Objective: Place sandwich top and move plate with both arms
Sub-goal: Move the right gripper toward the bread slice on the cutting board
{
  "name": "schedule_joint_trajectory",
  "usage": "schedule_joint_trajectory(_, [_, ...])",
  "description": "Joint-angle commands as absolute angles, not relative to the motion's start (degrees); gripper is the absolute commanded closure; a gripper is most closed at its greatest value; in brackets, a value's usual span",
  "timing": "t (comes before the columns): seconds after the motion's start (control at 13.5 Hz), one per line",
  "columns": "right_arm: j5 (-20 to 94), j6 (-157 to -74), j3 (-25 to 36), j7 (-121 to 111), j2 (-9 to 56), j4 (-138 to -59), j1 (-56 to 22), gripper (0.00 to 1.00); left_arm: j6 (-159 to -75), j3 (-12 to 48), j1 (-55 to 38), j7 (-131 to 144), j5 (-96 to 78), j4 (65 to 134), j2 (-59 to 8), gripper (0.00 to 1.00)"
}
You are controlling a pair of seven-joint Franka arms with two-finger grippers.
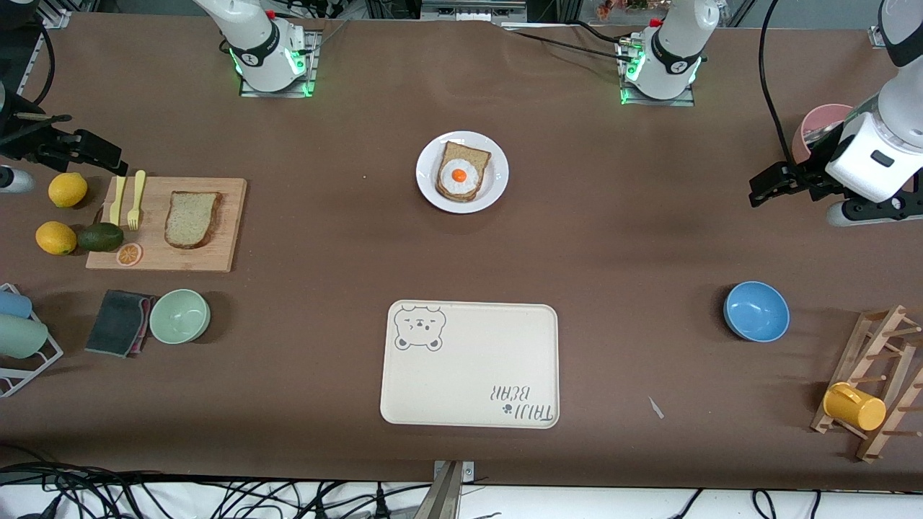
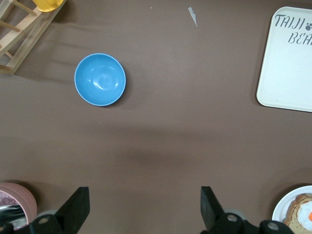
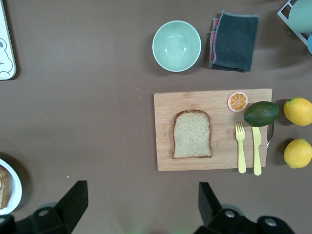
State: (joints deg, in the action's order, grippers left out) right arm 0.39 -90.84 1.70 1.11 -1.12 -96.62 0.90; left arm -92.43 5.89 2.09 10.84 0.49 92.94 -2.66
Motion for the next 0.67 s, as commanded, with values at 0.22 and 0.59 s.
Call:
schedule_joint_trajectory(0.22, [1.23,-91.05,2.11,1.14,0.0,-95.1,0.7,0.0,-91.58,6.06,1.76,11.69,1.76,91.32,-3.25,0.0])
schedule_joint_trajectory(0.59, [0.53,-90.44,1.85,0.35,0.26,-94.75,0.27,0.0,-91.32,6.59,1.41,11.78,1.67,91.32,-2.9,0.0])
